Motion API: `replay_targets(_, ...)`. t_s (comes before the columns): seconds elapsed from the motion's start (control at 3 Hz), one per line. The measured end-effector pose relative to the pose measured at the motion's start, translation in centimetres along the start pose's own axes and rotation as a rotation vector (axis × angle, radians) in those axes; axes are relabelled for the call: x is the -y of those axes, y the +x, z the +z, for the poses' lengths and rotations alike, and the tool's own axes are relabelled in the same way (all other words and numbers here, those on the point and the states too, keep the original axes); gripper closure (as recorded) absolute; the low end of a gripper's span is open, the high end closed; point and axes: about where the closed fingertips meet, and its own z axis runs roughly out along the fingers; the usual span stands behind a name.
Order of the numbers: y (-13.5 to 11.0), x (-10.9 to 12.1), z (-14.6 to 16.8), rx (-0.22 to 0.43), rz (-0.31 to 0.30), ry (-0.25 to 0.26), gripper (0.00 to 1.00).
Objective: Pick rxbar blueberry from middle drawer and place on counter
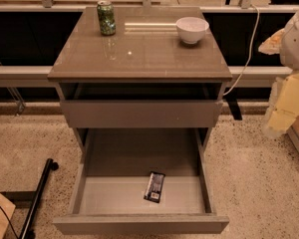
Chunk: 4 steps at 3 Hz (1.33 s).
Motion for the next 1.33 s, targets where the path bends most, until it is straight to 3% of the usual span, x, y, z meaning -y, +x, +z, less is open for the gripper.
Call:
replay_targets(0.33,0.0,0.0,0.0,0.000,0.000,0.000,0.00)
replay_targets(0.67,-0.5,0.6,1.3,0.044,0.116,-0.005,0.00)
replay_targets(1.33,-2.1,4.5,9.1,0.172,0.512,-0.052,0.00)
